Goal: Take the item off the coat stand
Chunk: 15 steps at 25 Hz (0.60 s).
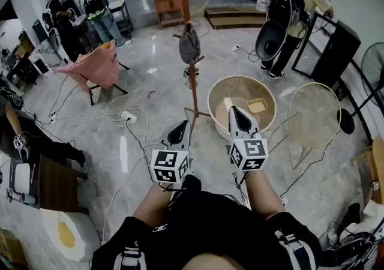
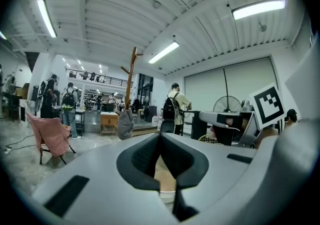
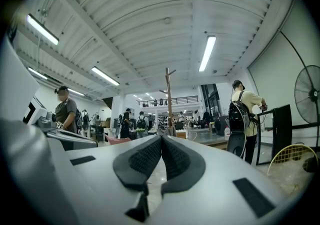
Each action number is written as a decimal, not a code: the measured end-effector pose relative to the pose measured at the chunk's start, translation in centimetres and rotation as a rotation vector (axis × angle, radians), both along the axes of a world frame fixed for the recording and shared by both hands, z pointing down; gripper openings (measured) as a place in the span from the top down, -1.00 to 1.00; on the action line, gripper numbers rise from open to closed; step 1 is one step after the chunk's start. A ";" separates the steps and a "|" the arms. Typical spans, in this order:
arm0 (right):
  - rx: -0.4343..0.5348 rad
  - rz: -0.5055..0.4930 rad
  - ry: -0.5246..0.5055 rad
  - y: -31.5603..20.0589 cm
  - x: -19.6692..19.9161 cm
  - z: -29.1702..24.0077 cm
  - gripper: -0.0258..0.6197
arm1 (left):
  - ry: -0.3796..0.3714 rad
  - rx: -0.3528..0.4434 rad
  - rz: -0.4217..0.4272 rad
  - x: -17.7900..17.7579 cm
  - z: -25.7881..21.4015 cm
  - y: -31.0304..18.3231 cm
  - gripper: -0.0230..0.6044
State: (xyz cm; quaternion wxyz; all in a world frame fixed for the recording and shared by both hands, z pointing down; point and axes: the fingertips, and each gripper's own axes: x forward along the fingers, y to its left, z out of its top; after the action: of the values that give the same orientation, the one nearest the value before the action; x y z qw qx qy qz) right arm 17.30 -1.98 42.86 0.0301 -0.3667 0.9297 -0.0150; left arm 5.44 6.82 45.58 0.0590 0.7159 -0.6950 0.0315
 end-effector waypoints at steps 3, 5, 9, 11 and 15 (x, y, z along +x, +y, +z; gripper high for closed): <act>0.009 0.014 -0.003 -3.5 -2.7 -0.1 0.87 | 0.010 0.010 0.011 -2.9 0.1 -3.9 0.88; 0.010 0.029 0.001 -6.4 -4.7 -0.3 0.87 | 0.011 0.019 0.030 -4.9 -0.3 -7.1 0.88; 0.007 0.045 0.004 -13.1 -9.3 -1.7 0.87 | 0.011 0.027 0.060 -9.3 -1.8 -14.4 0.88; 0.012 0.044 0.001 -16.3 -12.3 -2.5 0.87 | 0.010 0.027 0.069 -11.9 -2.5 -17.8 0.88; 0.014 0.042 0.006 -22.5 -18.5 -3.4 0.87 | 0.010 0.028 0.078 -17.7 -3.4 -24.3 0.88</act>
State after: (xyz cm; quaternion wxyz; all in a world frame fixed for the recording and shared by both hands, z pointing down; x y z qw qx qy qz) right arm -1.20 -24.50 39.47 0.0302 -0.3861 0.9219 -0.0069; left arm -12.31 -17.51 42.18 0.0513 0.7434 -0.6665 0.0203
